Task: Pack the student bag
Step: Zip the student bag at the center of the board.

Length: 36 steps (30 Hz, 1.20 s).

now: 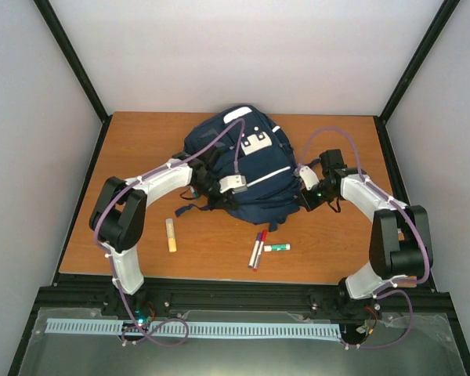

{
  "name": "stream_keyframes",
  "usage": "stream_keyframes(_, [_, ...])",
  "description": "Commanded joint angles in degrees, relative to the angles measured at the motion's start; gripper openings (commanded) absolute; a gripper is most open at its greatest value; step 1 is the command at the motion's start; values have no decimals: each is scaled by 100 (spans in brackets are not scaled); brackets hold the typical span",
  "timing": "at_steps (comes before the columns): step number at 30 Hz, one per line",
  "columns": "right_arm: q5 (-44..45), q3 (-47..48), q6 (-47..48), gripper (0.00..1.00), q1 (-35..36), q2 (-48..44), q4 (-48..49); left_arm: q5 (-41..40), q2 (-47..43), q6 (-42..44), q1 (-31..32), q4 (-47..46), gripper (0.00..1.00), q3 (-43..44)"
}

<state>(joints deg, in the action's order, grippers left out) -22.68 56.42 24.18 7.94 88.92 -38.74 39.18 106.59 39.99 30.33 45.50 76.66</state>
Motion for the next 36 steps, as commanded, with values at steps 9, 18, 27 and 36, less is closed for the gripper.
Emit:
stream_keyframes(9, [383,518,-53,3,-136,683,508,-1153,-489,1323,-1082,892,17,21])
stream_keyframes(18, [-483,449,-362,3,479,191,450,396,-931,678,-707,1048,49,696])
stream_keyframes(27, [-883,473,-592,3,524,-194,327,883,1,-1444,169,-261,54,1150])
stream_keyframes(36, [-1013,349,-653,3,521,-407,358,455,756,-2335,705,-778,54,1492])
